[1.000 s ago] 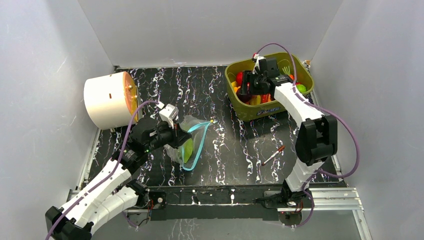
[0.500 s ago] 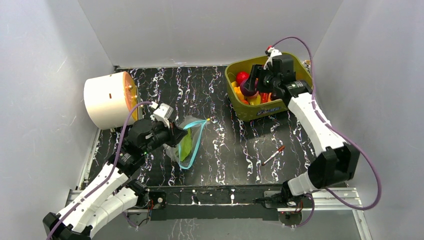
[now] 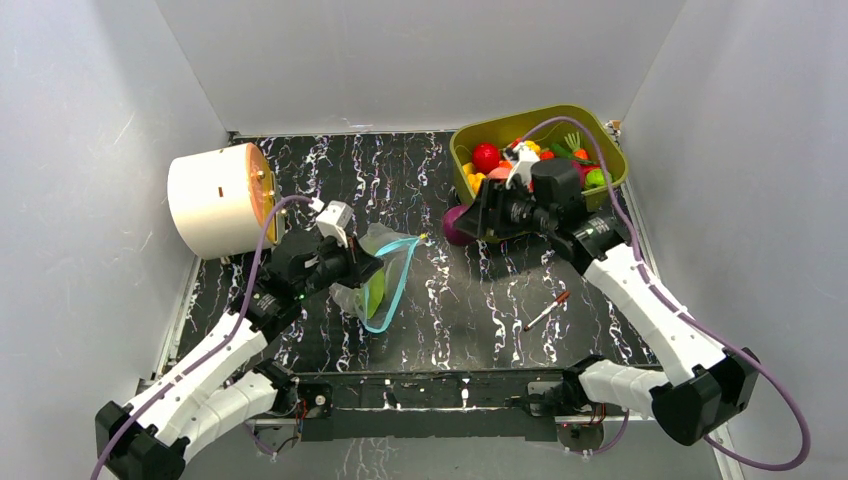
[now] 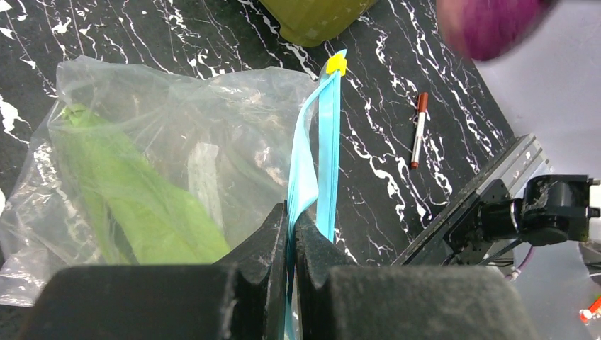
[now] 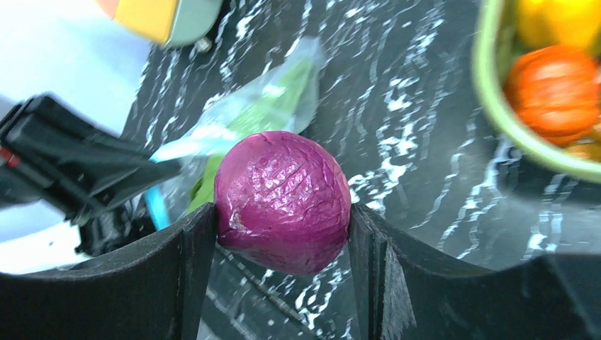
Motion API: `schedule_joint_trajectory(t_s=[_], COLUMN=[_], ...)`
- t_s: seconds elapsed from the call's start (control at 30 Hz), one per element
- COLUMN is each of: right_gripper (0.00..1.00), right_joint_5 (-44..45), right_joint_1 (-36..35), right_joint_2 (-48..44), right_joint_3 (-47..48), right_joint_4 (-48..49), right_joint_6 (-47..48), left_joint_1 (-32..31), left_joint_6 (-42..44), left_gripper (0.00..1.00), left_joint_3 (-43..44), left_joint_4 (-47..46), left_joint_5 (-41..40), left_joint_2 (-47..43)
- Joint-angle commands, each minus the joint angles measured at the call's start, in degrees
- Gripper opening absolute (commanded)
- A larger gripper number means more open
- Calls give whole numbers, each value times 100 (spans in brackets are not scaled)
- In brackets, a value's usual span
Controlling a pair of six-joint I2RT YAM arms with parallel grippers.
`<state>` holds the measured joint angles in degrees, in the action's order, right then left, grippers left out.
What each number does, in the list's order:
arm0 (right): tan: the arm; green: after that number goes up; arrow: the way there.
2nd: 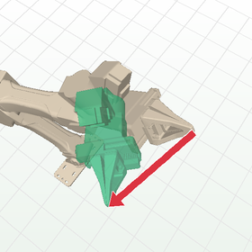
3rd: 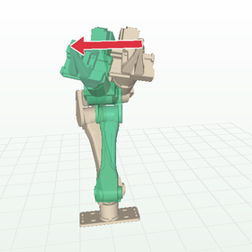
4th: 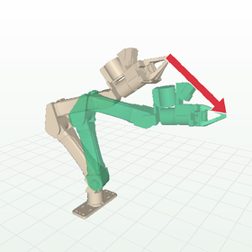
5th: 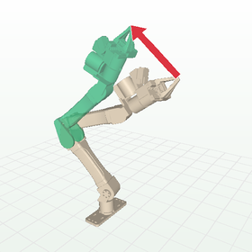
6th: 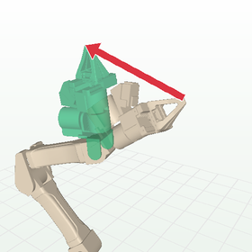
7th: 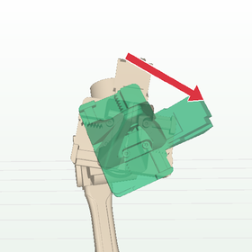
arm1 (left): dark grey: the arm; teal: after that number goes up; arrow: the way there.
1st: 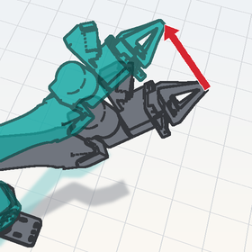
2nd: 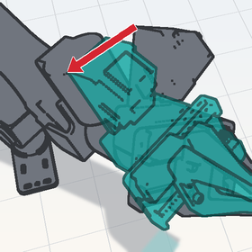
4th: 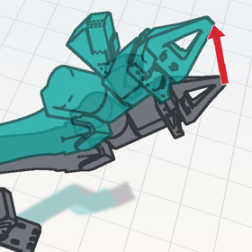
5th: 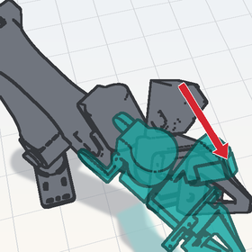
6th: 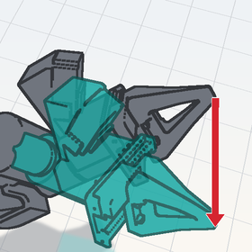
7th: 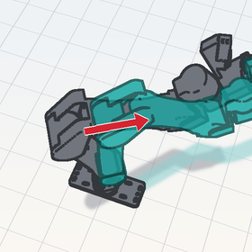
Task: Place the food in the zip-top bag and seal the zipper
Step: Pick up the fake vegetable from the bin, then place the fake vegetable in the zipper food storage bag.
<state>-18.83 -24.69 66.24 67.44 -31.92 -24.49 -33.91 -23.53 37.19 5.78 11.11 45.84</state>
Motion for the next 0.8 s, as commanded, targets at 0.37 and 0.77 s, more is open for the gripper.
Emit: schedule_joint_trajectory(t_s=[0.37,0.77], right_gripper=[40,46], right_joint_5=[-344,12], right_joint_1=[-1614,-2097], right_joint_2=[-255,178], right_joint_3=[-830,-1088], right_joint_4=[1798,2321], right_joint_6=[-1645,-2406], left_joint_1=[25,26], left_joint_6=[-644,-890], left_gripper=[0,0], left_joint_3=[623,659], left_joint_4=[-482,-567], left_joint_5=[124,301], left_joint_2=[295,225])
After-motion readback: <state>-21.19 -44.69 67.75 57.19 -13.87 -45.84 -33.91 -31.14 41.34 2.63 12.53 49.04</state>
